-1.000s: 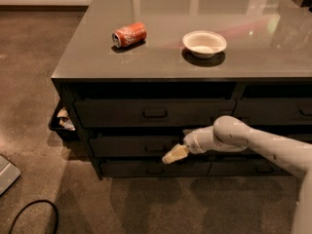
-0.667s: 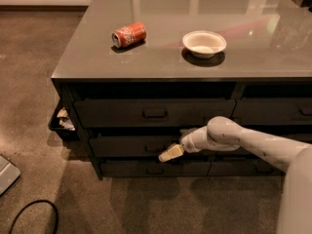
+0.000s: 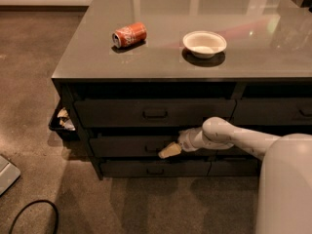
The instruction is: Open middle drawer
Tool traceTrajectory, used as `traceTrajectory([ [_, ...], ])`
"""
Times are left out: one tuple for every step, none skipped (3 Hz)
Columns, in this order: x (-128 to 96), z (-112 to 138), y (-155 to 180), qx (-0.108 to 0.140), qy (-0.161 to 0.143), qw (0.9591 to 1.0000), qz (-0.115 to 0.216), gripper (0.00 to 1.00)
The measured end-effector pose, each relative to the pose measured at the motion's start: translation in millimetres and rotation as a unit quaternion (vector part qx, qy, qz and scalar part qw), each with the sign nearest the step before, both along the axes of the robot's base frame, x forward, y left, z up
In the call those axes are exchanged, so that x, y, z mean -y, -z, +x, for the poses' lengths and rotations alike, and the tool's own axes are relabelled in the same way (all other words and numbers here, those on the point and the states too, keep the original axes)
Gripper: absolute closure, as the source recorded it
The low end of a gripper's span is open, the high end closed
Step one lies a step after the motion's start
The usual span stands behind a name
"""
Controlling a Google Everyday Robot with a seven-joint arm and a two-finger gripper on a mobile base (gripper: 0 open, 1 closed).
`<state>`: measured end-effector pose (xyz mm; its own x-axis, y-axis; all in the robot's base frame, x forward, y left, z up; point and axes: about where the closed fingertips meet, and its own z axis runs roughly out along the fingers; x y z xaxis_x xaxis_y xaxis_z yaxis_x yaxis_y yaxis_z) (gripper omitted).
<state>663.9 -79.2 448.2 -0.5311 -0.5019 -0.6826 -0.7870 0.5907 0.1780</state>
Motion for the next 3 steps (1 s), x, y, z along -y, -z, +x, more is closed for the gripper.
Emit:
traceTrajectory([
  [3.8, -0.7, 2.7, -0.004, 0.005, 1.0000, 0.000, 0.33],
  [7.0, 0.2, 2.7, -0.005, 0.007, 1.0000, 0.001, 0.56],
  [8.4, 6.8, -0.3, -0.005, 0.007, 1.0000, 0.001, 0.64],
])
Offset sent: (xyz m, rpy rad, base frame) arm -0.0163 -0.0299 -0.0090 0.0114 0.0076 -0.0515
